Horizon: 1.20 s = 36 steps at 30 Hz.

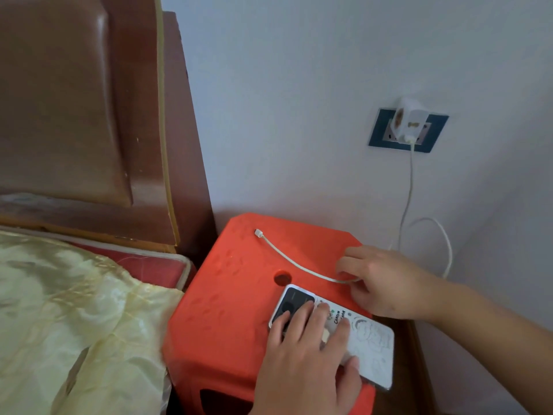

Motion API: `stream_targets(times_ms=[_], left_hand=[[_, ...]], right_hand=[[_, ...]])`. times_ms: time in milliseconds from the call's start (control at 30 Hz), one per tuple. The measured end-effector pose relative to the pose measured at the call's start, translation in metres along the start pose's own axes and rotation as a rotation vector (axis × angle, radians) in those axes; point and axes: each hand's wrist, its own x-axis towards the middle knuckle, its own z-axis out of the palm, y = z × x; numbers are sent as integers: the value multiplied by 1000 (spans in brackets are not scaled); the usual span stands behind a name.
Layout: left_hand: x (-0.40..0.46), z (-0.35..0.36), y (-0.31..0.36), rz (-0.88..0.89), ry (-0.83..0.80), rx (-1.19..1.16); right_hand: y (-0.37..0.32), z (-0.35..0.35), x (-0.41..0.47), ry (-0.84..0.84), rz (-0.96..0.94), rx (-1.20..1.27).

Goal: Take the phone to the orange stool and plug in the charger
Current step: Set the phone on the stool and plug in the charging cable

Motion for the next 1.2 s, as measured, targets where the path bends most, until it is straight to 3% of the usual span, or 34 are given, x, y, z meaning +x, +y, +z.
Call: stream_targets(times_ms=[233, 433, 567, 800, 1000, 1100, 1200], left_hand=[[5, 0, 2, -15, -31, -21], [8, -2, 2, -22, -34, -51], [9, -4, 4, -37, 1, -72], [7, -2, 2, -46, -33, -62], [2, -3, 4, -26, -17, -62], [-1, -2, 3, -18, -3, -64], [-4, 0, 0, 6, 16, -49]], right_hand=[[-31, 2, 69, 194, 43, 65], [-51, 28, 128, 154, 41, -51], [-55, 37, 146, 134, 139, -48], [-51, 33, 129, 132, 217, 50], [-40, 20, 39, 331, 247, 94], [-28, 17, -15, 477, 525, 304], [-10, 17, -61, 569, 779, 787]])
